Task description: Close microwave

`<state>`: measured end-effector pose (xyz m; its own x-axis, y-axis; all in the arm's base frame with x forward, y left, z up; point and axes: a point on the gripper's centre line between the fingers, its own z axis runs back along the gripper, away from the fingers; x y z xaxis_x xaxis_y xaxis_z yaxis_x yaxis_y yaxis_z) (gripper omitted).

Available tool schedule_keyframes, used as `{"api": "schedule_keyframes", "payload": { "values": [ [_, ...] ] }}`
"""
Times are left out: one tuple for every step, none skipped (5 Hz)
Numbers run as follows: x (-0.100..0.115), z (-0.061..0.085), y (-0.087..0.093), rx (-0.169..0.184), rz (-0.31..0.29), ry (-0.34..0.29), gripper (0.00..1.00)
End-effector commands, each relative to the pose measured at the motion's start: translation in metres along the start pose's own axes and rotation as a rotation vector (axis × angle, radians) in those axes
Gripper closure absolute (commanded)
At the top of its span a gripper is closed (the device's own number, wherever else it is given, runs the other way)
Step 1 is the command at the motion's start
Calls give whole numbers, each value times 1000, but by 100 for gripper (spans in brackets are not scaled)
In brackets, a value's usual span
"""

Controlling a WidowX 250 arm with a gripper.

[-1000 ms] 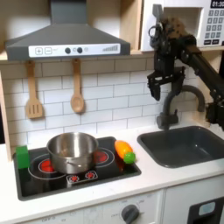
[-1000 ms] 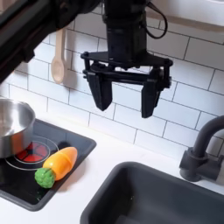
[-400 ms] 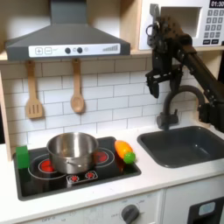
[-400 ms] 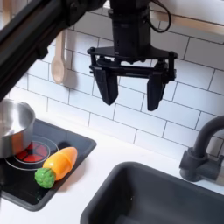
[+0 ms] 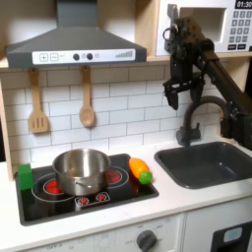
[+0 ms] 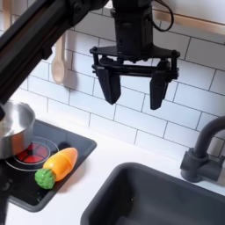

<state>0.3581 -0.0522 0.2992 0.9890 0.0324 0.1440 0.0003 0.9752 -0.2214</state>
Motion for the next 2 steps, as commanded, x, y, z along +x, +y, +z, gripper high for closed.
{"api": "schedule_keyframes", "payload": {
  "values": [
    [-7,0,0,11,11,0,0],
    [-1,-8,3,7,16,18,0]
  ]
}}
